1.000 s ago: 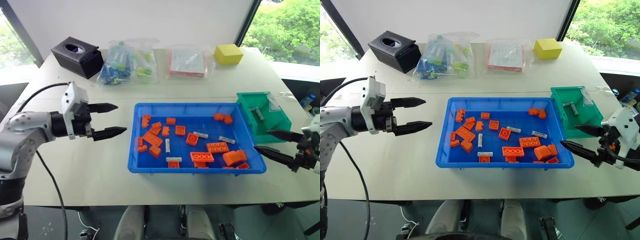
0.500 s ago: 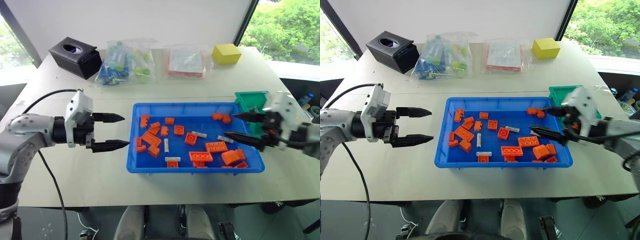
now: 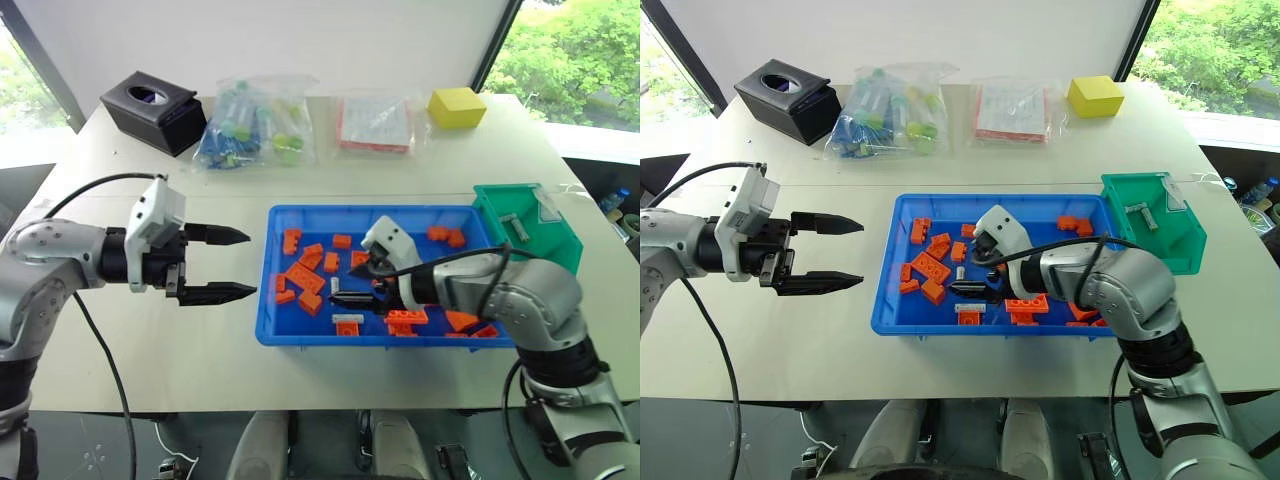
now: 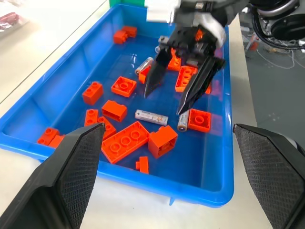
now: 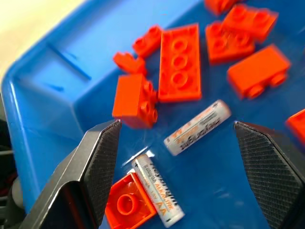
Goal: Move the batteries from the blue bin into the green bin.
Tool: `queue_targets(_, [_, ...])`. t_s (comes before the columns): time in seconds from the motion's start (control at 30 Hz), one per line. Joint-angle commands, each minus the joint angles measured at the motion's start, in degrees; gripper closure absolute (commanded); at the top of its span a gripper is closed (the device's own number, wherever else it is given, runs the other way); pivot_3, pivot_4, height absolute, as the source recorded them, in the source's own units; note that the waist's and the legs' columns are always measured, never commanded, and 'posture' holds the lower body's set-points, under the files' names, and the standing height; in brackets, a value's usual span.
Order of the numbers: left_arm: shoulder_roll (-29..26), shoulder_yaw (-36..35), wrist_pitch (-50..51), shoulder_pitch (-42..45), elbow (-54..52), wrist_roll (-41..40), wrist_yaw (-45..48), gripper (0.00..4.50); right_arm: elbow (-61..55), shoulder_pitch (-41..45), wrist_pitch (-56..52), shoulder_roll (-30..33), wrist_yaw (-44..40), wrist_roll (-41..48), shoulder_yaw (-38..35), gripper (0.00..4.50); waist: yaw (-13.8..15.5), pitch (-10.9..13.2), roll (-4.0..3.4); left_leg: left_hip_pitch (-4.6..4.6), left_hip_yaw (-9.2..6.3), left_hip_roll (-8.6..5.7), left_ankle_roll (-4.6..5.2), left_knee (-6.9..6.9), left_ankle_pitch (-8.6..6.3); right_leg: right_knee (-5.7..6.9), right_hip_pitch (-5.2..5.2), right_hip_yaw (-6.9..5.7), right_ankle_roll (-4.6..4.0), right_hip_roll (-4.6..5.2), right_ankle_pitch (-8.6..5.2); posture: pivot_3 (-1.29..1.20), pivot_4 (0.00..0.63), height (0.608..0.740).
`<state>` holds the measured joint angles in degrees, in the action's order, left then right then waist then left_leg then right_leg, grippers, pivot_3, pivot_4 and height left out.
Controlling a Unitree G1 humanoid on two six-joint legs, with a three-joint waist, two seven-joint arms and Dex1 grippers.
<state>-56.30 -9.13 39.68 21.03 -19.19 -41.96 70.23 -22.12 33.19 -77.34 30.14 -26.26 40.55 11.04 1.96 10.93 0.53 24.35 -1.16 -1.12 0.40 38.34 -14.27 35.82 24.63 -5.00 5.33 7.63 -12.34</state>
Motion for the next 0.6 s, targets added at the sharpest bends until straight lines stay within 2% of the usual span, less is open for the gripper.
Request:
queue_targets(0.03, [-1.15,-1.92,0.5,0.37,-1.67,-1.57,0.16,0.0,2.56,1.63,0.73,-0.98,0.61,-2.63,1.41,0.64,-0.09,0.0,0.0,-0.02,0.0,0.0,-0.01,0.0,0.01,0.08,0.03,0.0,0.0,0.0,0.0,0.0,0.15,0.692])
queue_targets(0.37, [-0.82,-1.96,0.61,0.25,-2.26,-2.15,-0.57,0.0,10.03,4.5,5.81,-3.4,-1.23,-8.83,5.67,0.64,-1.75,0.0,0.0,-0.04,-0.04,0.0,-0.02,-0.01,0.02,0.28,0.12,0.0,0.21,-0.04,0.08,0.0,0.15,0.692])
queue_targets(0.6, [-0.57,-1.47,-0.06,0.74,-1.76,-1.5,-0.68,0.0,8.16,4.47,3.72,-5.32,-1.96,-8.51,4.93,0.64,-2.34,0.0,0.0,-0.05,-0.06,0.01,-0.02,-0.02,0.02,0.3,0.12,0.0,0.22,-0.06,0.09,0.0,0.15,0.692])
